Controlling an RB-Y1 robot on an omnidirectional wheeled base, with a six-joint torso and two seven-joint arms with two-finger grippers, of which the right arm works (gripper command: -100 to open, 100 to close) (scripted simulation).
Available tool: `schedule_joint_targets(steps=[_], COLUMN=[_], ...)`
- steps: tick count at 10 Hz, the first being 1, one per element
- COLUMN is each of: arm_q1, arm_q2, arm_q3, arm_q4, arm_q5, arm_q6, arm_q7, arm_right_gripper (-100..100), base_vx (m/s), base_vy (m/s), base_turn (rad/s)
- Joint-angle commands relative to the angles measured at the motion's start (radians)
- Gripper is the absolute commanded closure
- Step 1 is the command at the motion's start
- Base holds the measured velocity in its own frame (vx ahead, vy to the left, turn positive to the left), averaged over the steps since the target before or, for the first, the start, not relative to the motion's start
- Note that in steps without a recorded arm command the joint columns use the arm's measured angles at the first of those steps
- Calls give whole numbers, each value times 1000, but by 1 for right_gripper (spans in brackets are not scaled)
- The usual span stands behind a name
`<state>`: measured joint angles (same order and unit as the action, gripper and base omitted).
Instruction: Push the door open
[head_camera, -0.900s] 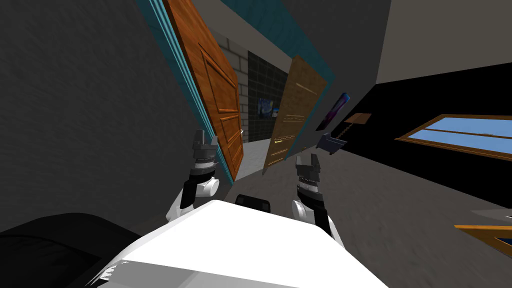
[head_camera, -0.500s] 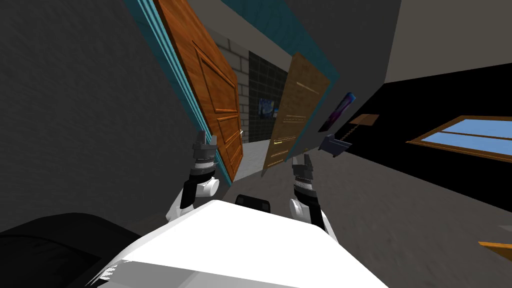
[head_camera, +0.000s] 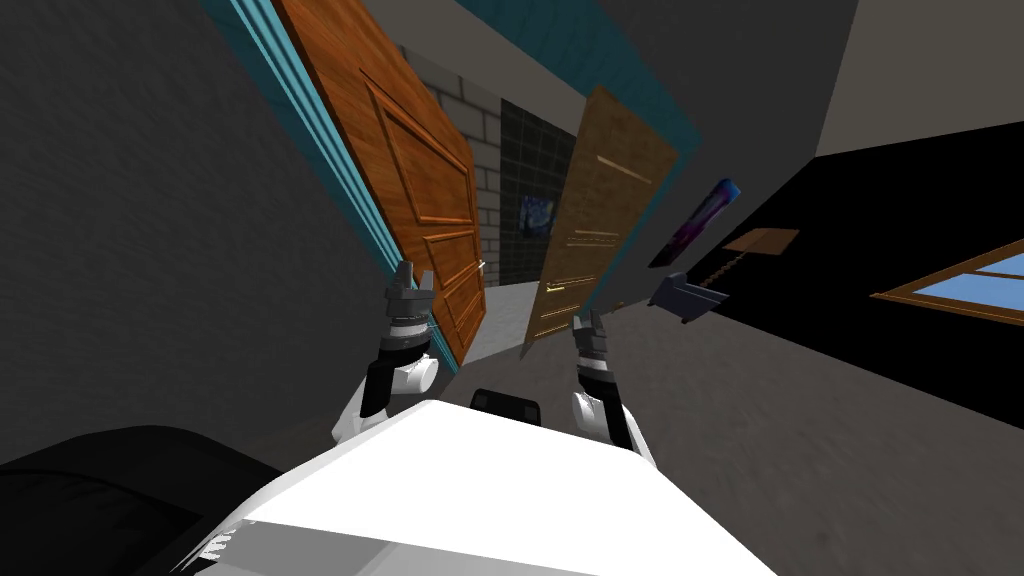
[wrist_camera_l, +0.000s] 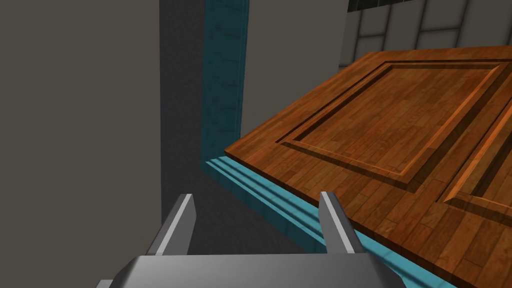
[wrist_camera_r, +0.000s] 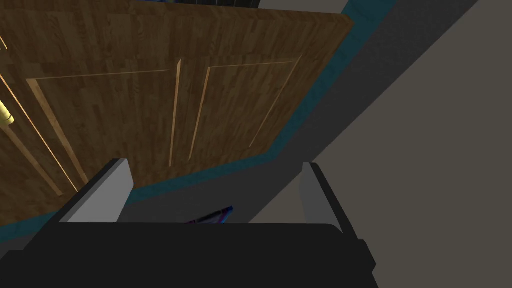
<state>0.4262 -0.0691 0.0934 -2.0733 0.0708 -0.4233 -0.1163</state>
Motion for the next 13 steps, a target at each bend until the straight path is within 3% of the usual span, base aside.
schedule_joint_targets(steps=[1,13], arm_q1=[-18,-137], arm_q2=[-5,-27], arm_q3=[10,68], arm_q4=[38,270], arm_q5=[0,-2], arm_q6=[8,66], arm_q7=[-1,-11], arm_right_gripper=[-100,-100], base_vx=[133,82], base_vy=[-147,-112], base_turn=[82,82])
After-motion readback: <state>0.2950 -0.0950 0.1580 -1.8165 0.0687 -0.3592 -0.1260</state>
